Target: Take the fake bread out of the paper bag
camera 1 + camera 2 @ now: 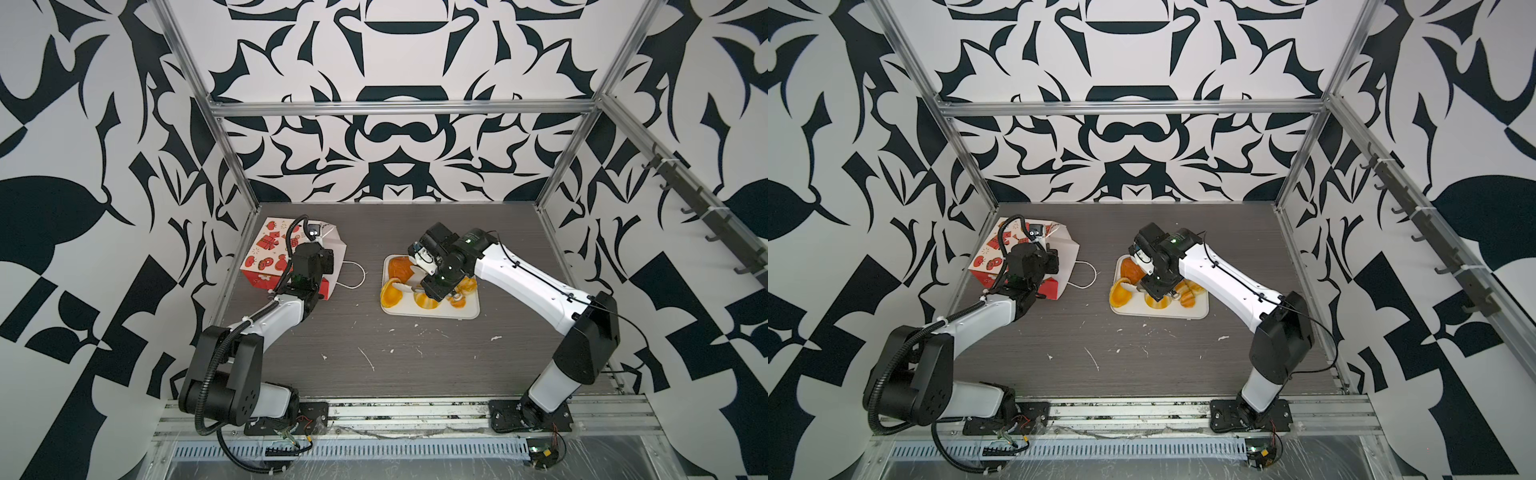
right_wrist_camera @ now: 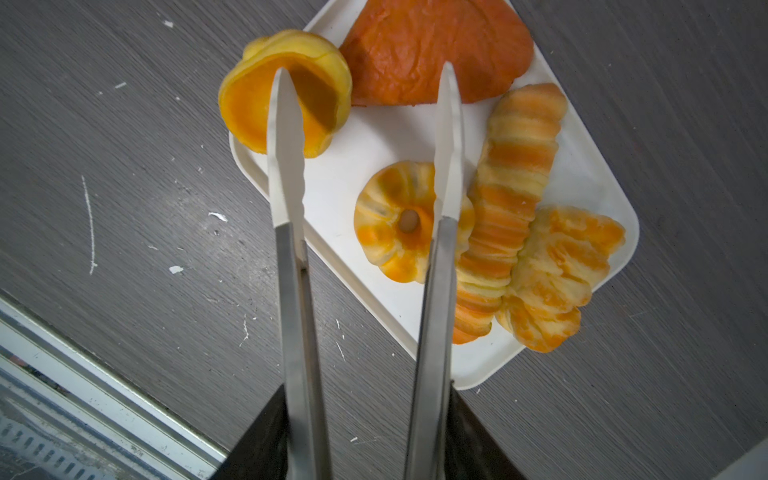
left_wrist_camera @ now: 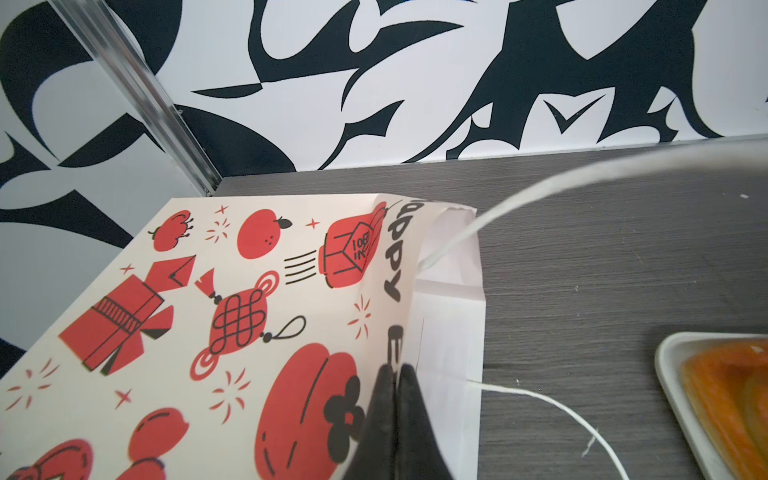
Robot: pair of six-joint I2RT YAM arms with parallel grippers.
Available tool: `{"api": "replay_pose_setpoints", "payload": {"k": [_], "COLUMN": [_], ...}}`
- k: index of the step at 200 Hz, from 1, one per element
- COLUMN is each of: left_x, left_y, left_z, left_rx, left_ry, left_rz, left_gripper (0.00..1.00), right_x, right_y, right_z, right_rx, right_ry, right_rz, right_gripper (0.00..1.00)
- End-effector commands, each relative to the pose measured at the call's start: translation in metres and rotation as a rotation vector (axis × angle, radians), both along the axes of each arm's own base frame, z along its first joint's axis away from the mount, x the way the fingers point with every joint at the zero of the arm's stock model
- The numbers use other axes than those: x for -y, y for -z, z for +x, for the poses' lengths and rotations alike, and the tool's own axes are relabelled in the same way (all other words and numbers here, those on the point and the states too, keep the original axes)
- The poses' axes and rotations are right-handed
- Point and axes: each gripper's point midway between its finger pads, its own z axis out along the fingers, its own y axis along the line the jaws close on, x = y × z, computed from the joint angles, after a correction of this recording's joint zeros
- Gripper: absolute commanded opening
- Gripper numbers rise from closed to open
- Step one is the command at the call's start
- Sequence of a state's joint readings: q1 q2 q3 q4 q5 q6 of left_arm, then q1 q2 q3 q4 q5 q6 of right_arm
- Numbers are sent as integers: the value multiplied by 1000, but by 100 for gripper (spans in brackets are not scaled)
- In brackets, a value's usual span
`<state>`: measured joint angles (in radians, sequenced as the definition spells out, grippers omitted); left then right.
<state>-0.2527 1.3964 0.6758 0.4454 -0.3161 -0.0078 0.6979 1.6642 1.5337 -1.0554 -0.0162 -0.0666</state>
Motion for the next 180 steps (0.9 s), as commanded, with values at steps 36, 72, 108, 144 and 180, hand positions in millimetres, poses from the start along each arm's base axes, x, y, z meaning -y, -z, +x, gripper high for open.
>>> {"api": "replay_pose_setpoints", "payload": {"k": [36,72,108,144,180], "left_x": [0,0,-1,-2,-1], "left_y": [-9,-9,-8,-8,-7], "left_z": [3,3,2,3,3], "left_rx": [32,31,28,30,26], "left_ry": [-3,-4,-4,-11,-9], "left_rz": [-24,-24,-24,-20,-19], "left_gripper": [0,0,0,0,0], "right_x": [-19,-11,-10,-10,-7], "right_y": [-17,-6,2,9,12], "right_z": [-2,0,-1,-10,-17], "right_rx": [25,16,1,-44,-63], "right_ry": [-65,-54,-56,-61,-48], "right_rz": [184,150,140,145,157], "right_gripper": [53,53,52,43,35]}}
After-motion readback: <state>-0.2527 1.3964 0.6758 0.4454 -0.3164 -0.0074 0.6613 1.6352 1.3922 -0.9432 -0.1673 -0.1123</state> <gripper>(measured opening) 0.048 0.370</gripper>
